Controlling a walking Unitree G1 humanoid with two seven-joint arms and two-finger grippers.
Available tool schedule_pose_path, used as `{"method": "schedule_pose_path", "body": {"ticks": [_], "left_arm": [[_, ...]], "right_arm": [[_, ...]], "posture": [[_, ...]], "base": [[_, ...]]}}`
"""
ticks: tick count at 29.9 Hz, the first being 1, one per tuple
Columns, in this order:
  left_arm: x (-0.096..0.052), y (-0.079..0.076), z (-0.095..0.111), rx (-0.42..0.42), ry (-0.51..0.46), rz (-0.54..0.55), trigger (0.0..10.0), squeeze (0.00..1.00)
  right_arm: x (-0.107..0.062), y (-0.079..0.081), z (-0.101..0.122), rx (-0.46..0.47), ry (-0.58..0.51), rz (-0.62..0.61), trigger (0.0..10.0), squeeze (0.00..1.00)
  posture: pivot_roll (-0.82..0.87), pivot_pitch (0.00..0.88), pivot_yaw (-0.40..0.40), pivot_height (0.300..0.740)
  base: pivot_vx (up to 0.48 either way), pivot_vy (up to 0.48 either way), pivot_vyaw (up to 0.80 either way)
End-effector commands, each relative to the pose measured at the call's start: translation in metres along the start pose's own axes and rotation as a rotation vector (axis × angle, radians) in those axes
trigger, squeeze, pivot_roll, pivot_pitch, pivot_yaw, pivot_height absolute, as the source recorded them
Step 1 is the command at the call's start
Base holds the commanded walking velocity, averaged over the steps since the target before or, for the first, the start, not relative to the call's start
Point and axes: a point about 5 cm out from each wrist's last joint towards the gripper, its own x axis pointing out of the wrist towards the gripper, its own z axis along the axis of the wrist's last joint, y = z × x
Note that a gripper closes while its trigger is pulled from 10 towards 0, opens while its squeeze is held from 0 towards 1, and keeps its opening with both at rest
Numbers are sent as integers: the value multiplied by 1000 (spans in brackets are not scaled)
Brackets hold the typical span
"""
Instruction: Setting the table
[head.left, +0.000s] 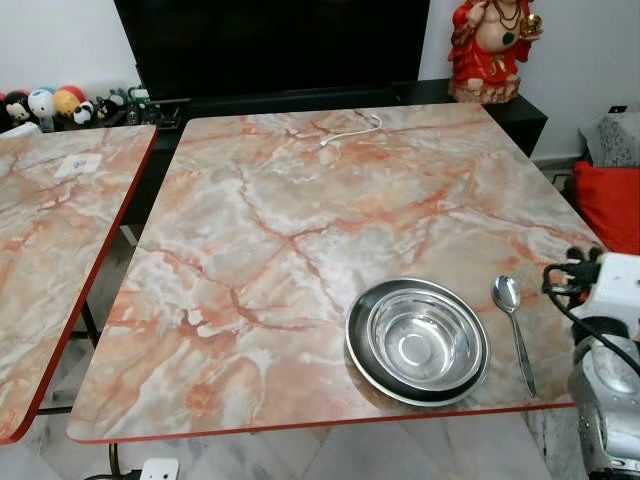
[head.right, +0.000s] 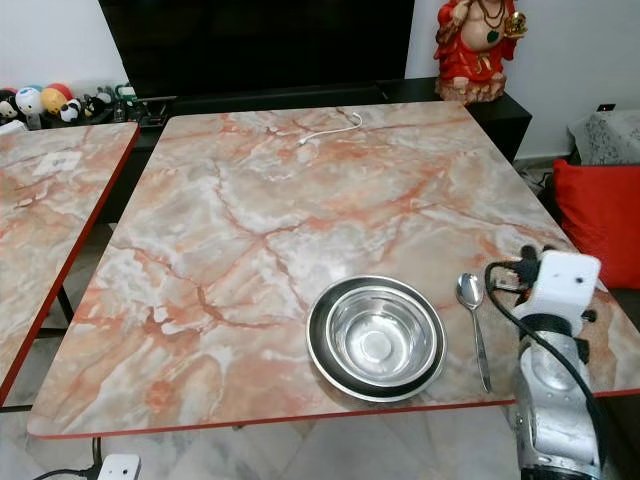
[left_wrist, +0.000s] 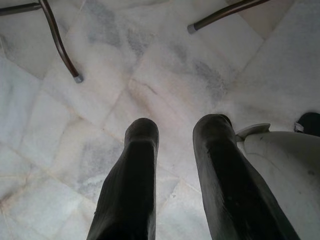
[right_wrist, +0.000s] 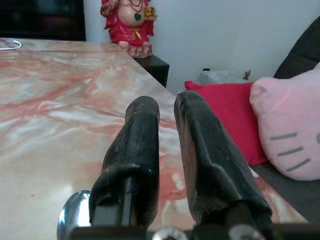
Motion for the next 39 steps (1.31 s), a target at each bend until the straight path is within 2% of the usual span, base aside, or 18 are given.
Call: {"method": "schedule_pose_path", "body": {"ticks": [1,2,3,7,15,17,30,39], "left_arm": [[-1,2,-2,10,1,-2,10000,0],[-1,2,-2,5,2,0,10000,0],[-1,2,-2,-7,1,5,10000,0],[-1,3,-3,-27,5,11,10000,0],[-2,3,-5,-30,11,14,10000,0],[-2,3,-5,-31,12,14,10000,0],[-2,6,-5,-34,11,20,10000,0],[-2,5,-6,-39,14,19,10000,0]], "right_arm": [[1,14,6,41,-38,42,10000,0],[0,28,7,57,-56,85,10000,0],[0,33,8,73,-63,98,10000,0],[1,46,13,81,-100,137,10000,0],[6,58,19,109,-136,198,10000,0],[6,60,19,133,-126,197,10000,0],[7,73,21,140,-138,232,10000,0],[4,89,20,149,-131,283,10000,0]], "posture": [[-76,30,37,740],[-65,29,32,740],[-61,30,30,740],[-50,27,24,740],[-45,21,14,740],[-44,20,15,740],[-32,15,14,740],[-32,11,6,740]], "base": [[0,0,0],[0,0,0],[0,0,0],[0,120,153],[0,480,753],[0,480,0],[0,480,0],[0,480,0]]}}
